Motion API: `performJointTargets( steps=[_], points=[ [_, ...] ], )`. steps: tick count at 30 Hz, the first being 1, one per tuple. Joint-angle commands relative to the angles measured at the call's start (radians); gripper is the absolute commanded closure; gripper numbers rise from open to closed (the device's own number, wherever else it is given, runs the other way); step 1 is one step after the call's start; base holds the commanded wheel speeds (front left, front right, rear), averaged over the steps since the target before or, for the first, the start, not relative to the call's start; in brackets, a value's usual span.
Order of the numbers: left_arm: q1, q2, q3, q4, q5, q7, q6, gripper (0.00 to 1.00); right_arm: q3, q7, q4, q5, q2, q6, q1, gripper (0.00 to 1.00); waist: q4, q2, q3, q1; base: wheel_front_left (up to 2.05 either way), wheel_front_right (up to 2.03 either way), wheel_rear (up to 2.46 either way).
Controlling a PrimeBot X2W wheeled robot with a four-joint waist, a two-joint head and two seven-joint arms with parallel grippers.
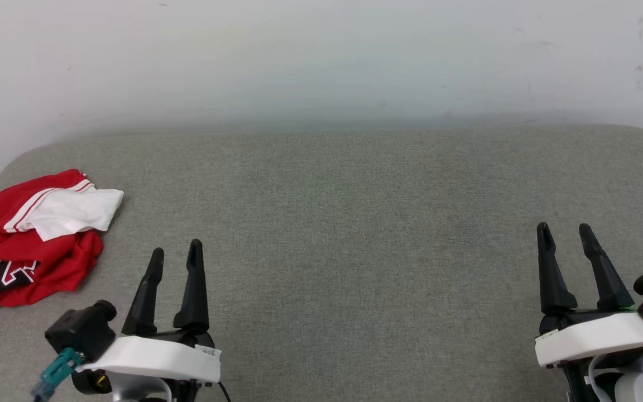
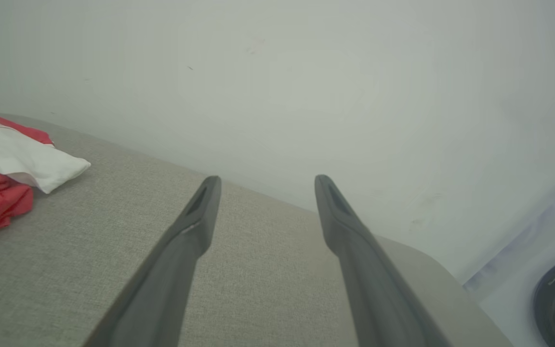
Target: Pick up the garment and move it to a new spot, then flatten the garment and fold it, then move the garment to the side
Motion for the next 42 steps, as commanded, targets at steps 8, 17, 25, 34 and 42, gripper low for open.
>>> performJointTargets(
  steps=[8,17,25,34,42],
  points=[
    [0.009,0.004,-0.063,-0.003,0.151,-0.028,0.035,0.00,0.015,-0.029,-0.002,-0.148,-0.001,0.000,-0.004,0.00,0.000,-0.0001,0.000,0.0000,0.00,0.00,0.00],
    [0.013,0.030,-0.123,0.004,0.260,-0.049,0.083,0.00,0.021,-0.050,-0.012,-0.254,-0.001,0.000,-0.005,0.00,-0.001,-0.0001,0.001,0.0000,0.00,0.00,0.00],
    [0.019,0.039,-0.153,0.012,0.310,-0.067,0.106,0.00,0.033,-0.068,-0.024,-0.306,-0.001,0.000,0.002,0.00,-0.004,-0.0001,0.001,0.0000,0.00,0.00,0.00],
    [0.029,0.020,-0.129,0.003,0.326,-0.085,0.086,0.00,0.034,-0.086,-0.001,-0.201,-0.001,0.000,0.015,0.00,-0.007,-0.0001,0.004,0.0000,0.00,0.00,0.00],
    [0.045,0.008,-0.102,-0.003,0.390,-0.101,0.063,0.00,0.042,-0.101,0.013,-0.208,-0.001,0.000,0.020,0.00,-0.010,-0.0001,0.004,0.0000,0.00,0.00,0.00]
  ],
)
